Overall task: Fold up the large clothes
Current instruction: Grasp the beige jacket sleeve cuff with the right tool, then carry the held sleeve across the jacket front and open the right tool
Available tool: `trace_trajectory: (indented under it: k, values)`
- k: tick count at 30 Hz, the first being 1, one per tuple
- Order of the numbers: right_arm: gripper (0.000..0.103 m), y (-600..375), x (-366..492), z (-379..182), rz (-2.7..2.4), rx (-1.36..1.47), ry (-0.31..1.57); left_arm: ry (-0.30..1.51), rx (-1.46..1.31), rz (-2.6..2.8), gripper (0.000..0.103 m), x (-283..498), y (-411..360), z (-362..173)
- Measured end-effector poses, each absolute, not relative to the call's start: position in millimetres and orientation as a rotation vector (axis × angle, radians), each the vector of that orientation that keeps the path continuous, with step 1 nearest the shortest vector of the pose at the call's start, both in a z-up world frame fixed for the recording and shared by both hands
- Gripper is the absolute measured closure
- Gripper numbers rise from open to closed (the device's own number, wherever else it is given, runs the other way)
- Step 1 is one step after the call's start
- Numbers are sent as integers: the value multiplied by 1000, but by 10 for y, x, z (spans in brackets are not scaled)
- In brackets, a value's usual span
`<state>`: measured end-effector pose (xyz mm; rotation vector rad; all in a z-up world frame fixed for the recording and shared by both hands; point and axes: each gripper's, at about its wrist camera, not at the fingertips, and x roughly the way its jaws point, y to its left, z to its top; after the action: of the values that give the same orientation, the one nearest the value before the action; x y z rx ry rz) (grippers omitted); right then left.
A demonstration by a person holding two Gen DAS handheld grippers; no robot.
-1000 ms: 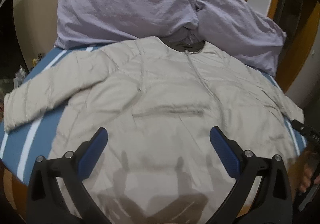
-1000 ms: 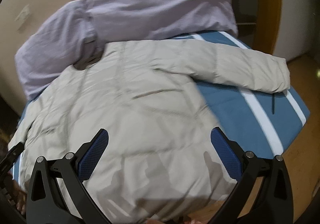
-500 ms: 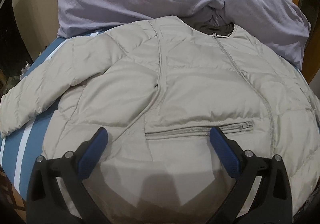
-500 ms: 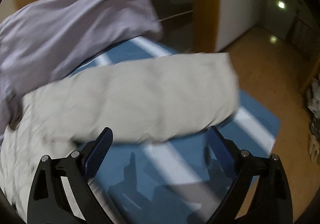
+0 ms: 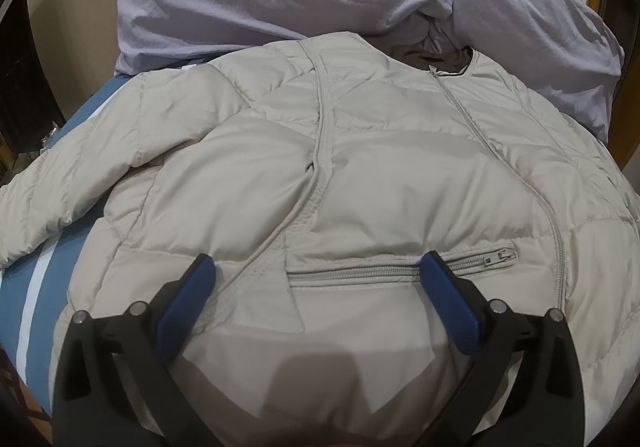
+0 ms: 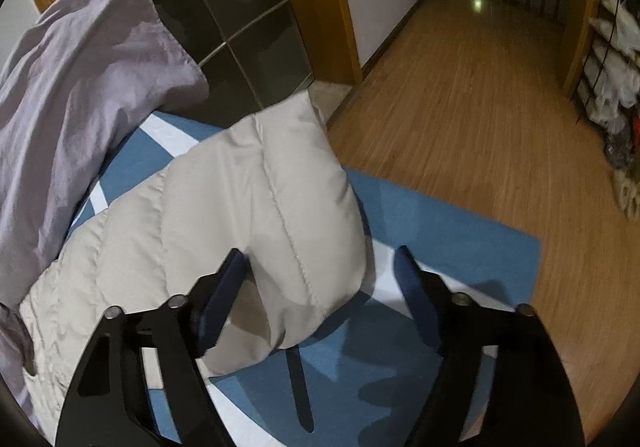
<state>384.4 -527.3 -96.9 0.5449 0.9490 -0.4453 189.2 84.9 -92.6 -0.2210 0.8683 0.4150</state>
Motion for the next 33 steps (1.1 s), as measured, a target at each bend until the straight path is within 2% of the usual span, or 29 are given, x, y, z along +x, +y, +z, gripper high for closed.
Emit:
trace_trajectory:
  k: [4,8,16,21,33]
  values:
    - [58,-5216,3839,-930,-387,526,933,863,-224,421,2,1890,851,-921]
    - [78,-5140,3880,-846,-377,495,920,862,-226,420,2,1892,848,-921]
    - [83,-4527,4024,-309,-336,254,834,861,-230,419,2,1893,851,-923]
    - [83,-3727,4234,-54,-166,143,819,858,-237,416,2,1894,861,-926]
    - [84,-1753,4475,-238,168,-45,906,844,-267,404,2,1868,900,-940]
